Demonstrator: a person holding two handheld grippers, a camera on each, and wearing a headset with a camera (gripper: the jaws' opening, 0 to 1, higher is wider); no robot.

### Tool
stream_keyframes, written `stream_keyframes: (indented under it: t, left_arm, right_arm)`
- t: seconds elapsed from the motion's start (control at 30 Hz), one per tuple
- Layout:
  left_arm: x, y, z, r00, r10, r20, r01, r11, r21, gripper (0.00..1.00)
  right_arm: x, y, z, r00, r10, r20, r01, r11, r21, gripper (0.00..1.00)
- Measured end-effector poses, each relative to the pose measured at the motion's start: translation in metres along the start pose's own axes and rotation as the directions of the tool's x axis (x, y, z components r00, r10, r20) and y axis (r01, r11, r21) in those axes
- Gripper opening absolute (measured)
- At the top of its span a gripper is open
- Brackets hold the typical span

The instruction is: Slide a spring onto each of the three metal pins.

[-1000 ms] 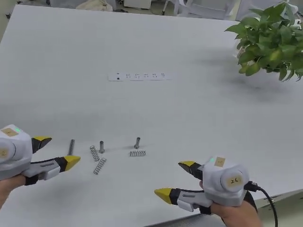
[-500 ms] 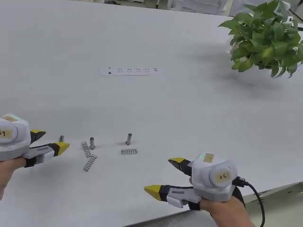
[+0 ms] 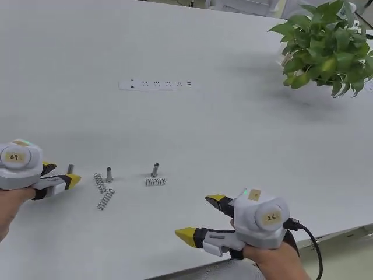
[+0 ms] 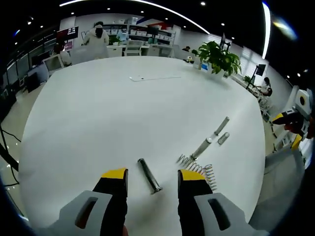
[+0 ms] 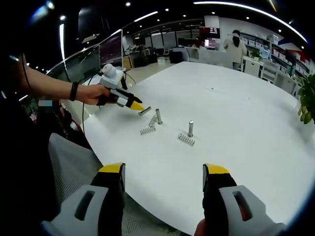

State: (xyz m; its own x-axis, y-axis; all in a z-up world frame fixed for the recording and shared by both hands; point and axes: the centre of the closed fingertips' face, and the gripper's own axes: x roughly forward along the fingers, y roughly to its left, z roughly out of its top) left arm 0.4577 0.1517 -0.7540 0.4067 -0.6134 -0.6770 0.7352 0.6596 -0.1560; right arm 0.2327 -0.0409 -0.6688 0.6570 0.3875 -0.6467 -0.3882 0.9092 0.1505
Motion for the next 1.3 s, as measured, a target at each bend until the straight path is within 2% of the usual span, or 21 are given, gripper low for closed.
stream_keyframes:
  t: [0.1, 0.2, 0.37, 0.53, 0.77, 0.8, 0.9, 0.97, 1.07, 1.13, 1.3]
  left_arm:
    - [0.003, 0.006, -0.002, 1.0000, 0.008, -0.002, -0.008, 0.999, -0.042, 0.32]
    - [0.006, 0.008, -0.003, 0.9999, 0.016, -0.003, -0.016, 0.999, -0.044, 0.29]
    - [0.012, 0.008, -0.007, 0.9995, 0.024, -0.021, -0.025, 0.998, -0.050, 0.24]
    - [0.015, 0.007, -0.006, 0.9991, 0.037, -0.023, -0.038, 0.998, -0.051, 0.19]
    - [0.027, 0.003, -0.009, 0.9986, 0.040, -0.036, -0.042, 0.997, -0.060, 0.17]
    - [0.028, 0.006, -0.007, 0.9982, 0.057, -0.018, -0.058, 0.997, -0.059, 0.16]
    - [0.029, 0.003, -0.007, 0.9980, 0.058, -0.024, -0.060, 0.996, -0.068, 0.14]
    - [0.032, 0.005, -0.006, 0.9962, 0.083, -0.027, -0.084, 0.996, -0.021, 0.12]
    - [0.033, 0.009, -0.006, 0.9921, 0.123, -0.027, -0.123, 0.992, 0.012, 0.05]
    - [0.032, 0.009, -0.005, 0.9921, 0.123, -0.021, -0.123, 0.992, 0.002, 0.03]
    - [0.031, 0.010, -0.005, 0.9879, 0.153, -0.028, -0.151, 0.988, 0.037, 0.00]
  right_arm:
    - [0.000, 0.000, 0.001, 1.0000, -0.002, 0.001, 0.002, 1.000, -0.001, 0.62]
    - [0.001, 0.000, 0.001, 1.0000, -0.001, 0.001, 0.001, 1.000, -0.002, 0.62]
    - [0.002, 0.001, 0.001, 1.0000, -0.001, 0.001, 0.001, 1.000, 0.002, 0.62]
    - [0.003, 0.003, -0.002, 0.9999, 0.010, -0.009, -0.009, 1.000, 0.001, 0.62]
    - [0.006, 0.000, -0.004, 0.9993, 0.025, -0.027, -0.025, 1.000, -0.007, 0.62]
    - [0.007, 0.000, -0.003, 0.9991, 0.028, -0.030, -0.029, 1.000, -0.008, 0.62]
    - [0.009, -0.001, -0.002, 0.9987, 0.037, -0.034, -0.037, 0.999, -0.013, 0.62]
    - [0.011, -0.001, -0.001, 0.9982, 0.047, -0.038, -0.047, 0.999, -0.016, 0.62]
    - [0.014, 0.000, -0.001, 0.9969, 0.062, -0.049, -0.063, 0.998, -0.028, 0.62]
    - [0.015, 0.001, -0.001, 0.9958, 0.073, -0.055, -0.075, 0.997, -0.035, 0.62]
    - [0.017, -0.001, 0.002, 0.9942, 0.088, -0.061, -0.091, 0.995, -0.048, 0.62]
